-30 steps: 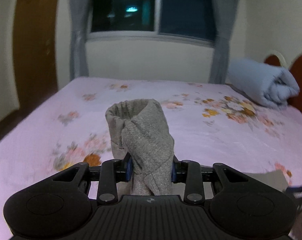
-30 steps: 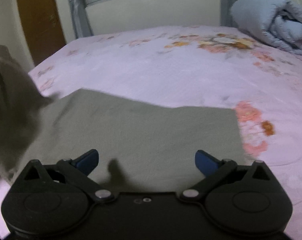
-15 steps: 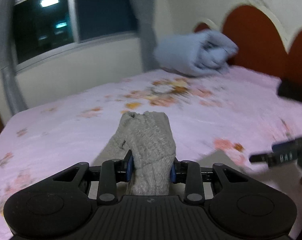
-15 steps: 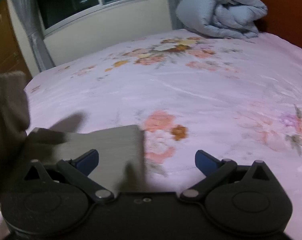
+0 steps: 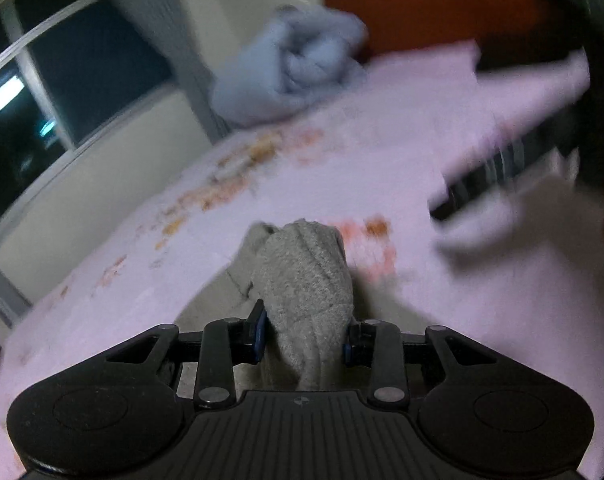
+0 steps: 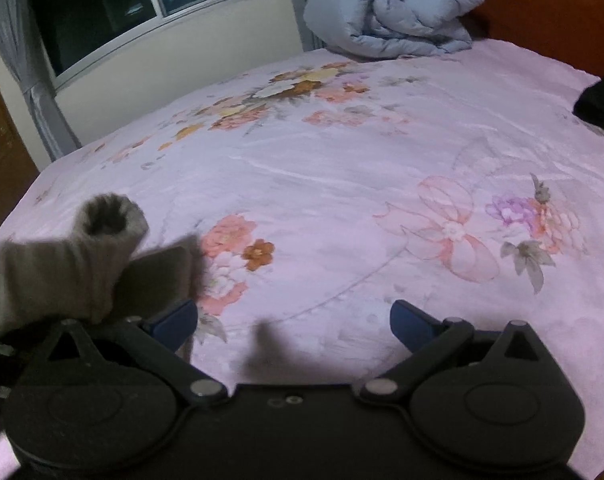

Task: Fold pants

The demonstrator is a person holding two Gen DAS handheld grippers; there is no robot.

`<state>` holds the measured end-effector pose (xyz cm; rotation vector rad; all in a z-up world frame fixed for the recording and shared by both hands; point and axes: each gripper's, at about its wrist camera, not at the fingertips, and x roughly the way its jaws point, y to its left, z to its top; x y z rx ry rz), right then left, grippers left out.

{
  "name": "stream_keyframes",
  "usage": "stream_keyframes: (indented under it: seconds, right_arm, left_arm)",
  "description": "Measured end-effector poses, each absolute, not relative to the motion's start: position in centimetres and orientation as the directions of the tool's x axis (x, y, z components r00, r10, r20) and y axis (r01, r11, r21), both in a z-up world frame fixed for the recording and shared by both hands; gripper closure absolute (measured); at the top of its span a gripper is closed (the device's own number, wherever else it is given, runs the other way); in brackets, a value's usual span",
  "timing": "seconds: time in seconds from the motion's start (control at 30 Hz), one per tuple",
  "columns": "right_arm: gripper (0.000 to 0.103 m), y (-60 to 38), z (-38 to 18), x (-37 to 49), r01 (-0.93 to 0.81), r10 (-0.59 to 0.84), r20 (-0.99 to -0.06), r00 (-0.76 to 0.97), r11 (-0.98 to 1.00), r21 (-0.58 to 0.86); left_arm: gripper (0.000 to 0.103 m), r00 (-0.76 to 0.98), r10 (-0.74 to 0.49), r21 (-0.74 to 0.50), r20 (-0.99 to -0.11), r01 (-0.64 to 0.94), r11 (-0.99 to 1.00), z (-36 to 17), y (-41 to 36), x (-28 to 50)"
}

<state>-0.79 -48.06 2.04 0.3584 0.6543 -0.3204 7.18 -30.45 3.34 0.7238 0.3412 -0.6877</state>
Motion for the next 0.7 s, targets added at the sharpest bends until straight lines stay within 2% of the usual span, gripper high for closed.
stream_keyframes:
  seconds: [0.07,0.1,0.17,0.2,0.27,0.33,0.43,0.53,0.6,0.7]
  right_arm:
    - [0.006,-48.4,1.7,-1.0,0.400,-0.172,-0.648,0.742,0.889,0.223]
    - [0.006,-48.5,1.6,-1.0,0.402,-0.173,-0.649,0.741,0.889,0.222]
    - [0.006,-48.7,1.7,-1.1,0.399,-0.168,-0.648,0.743,0.889,0.227]
    - [0.006,-48.7,1.8,-1.1,0.395,-0.165,-0.643,0.748,0.889,0.232]
    - [0.006,-48.7,2.2,-1.0,0.391,-0.169,-0.635,0.754,0.892,0.227]
    - [0.006,-48.5,2.8,-0.7,0.380,-0.165,-0.626,0.762,0.897,0.226]
    - [0.006,-47.7,3.7,0.0,0.359,-0.158,-0.608,0.778,0.906,0.224]
    - [0.006,-46.2,4.8,0.8,0.318,-0.132,-0.583,0.801,0.920,0.229]
    - [0.006,-44.9,5.5,1.2,0.288,-0.117,-0.572,0.812,0.933,0.217]
    - [0.006,-42.7,6.4,1.8,0.229,-0.084,-0.555,0.827,0.953,0.197]
  left_arm:
    - [0.064,0.716,-0.449,0.557,-0.534,0.698,0.451,1.1,-31.6,5.8]
    - [0.062,0.734,-0.443,0.612,-0.515,0.677,0.410,0.2,-31.9,4.7]
    - [0.050,0.770,-0.446,0.682,-0.457,0.625,0.380,-0.4,-32.0,2.7]
    - [0.048,0.776,-0.453,0.689,-0.439,0.614,0.385,-0.3,-31.8,2.1]
    - [0.028,0.769,-0.472,0.657,-0.432,0.627,0.419,0.8,-31.3,1.4]
    - [0.021,0.758,-0.508,0.618,-0.409,0.640,0.457,2.6,-30.1,0.7]
    - [0.018,0.751,-0.553,0.556,-0.361,0.649,0.519,5.8,-27.6,0.2]
    - [0.018,0.773,-0.535,0.460,-0.341,0.634,0.622,8.7,-24.8,1.6]
    - [0.018,0.805,-0.486,0.382,-0.341,0.591,0.710,10.2,-22.5,3.3]
    - [0.018,0.842,-0.352,0.318,-0.410,0.493,0.809,9.8,-18.8,6.8]
